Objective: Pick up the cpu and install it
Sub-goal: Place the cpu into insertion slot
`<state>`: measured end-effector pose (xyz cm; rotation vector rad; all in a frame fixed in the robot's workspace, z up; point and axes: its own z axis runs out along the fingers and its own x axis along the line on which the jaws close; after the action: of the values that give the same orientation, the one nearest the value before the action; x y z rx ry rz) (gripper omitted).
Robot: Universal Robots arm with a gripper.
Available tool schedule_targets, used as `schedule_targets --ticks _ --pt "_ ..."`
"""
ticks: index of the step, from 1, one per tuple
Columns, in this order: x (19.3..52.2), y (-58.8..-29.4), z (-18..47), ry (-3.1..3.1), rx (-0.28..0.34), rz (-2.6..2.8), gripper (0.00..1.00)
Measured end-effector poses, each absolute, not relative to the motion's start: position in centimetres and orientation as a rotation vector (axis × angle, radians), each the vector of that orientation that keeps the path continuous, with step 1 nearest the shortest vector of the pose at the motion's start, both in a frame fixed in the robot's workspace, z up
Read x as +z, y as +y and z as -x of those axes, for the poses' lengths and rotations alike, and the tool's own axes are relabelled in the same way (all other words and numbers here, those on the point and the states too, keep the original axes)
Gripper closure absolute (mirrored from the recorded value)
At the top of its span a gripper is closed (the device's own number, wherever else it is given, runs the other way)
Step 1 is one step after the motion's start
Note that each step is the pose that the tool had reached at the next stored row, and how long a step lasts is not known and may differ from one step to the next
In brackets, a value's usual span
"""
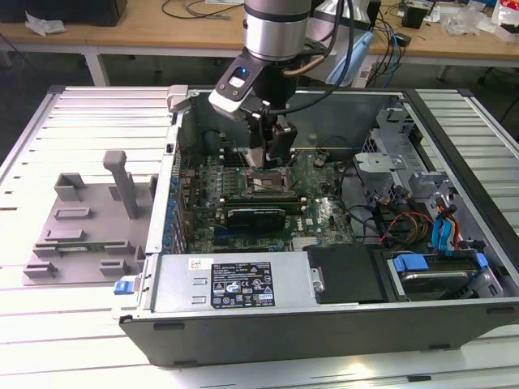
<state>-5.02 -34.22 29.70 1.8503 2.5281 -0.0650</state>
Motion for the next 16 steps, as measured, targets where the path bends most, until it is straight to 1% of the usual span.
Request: schedule_targets --ticks 8,16 --pt "29.64 -34.22 5.02 2.471 -0.066 -1.928 0.45" --pt "29.40 -34.22 5.00 2.271 -0.070 -2.162 0.45"
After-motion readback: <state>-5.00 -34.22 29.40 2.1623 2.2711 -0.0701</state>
